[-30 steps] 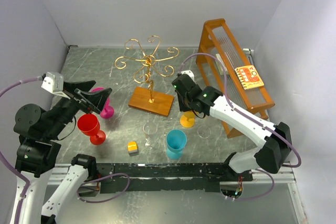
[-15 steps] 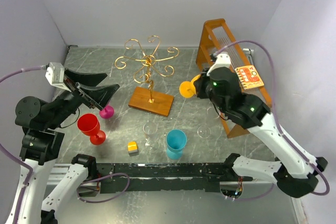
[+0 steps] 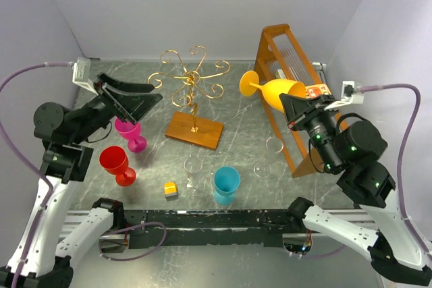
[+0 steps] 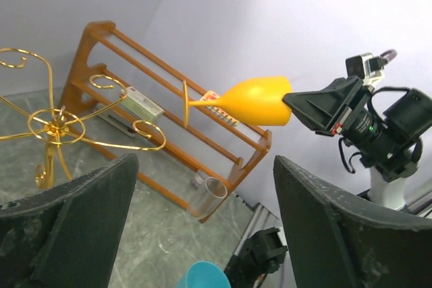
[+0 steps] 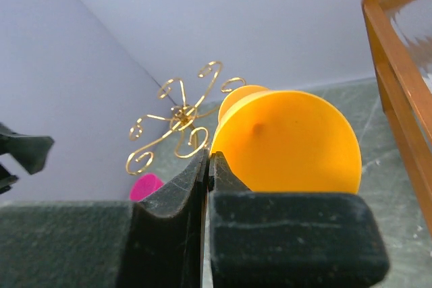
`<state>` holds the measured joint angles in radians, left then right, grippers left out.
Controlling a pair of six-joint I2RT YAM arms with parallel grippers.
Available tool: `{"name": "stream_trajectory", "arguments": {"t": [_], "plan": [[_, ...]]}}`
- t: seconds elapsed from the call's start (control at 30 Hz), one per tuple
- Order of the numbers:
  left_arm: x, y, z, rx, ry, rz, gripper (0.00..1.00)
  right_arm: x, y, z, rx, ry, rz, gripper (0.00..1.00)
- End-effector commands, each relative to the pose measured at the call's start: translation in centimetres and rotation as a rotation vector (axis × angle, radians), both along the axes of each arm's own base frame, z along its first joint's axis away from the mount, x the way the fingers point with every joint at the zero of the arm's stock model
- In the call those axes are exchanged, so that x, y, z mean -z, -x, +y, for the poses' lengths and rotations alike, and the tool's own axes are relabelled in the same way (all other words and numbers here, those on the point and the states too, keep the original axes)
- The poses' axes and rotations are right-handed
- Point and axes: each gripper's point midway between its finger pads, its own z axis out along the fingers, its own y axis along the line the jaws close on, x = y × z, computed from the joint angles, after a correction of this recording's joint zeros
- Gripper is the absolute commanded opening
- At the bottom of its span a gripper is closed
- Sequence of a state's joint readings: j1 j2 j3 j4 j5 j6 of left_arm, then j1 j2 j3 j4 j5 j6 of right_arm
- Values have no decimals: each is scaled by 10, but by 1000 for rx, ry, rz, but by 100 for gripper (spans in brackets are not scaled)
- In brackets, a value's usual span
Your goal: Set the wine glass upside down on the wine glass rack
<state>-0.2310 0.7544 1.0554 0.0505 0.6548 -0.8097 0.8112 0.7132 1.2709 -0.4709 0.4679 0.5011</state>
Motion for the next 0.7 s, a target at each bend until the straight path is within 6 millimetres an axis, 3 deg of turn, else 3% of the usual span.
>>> {"name": "stream_trajectory", "arguments": {"t": [0.0,0.2,0.43,0.67], "plan": [[-22,8,-9,103,81,-8,95,-29,11,-1,-41,-129,-136,0],[-30,6,-16,168,144,0,95,-61,27,4,-125,-237,-287,0],[-16,8,-30,244,225,67,94,-78,31,9,-161,-326,-377,0],[-28,3,-69,289,261,88,91,-98,34,28,-248,-390,-444,0]]}}
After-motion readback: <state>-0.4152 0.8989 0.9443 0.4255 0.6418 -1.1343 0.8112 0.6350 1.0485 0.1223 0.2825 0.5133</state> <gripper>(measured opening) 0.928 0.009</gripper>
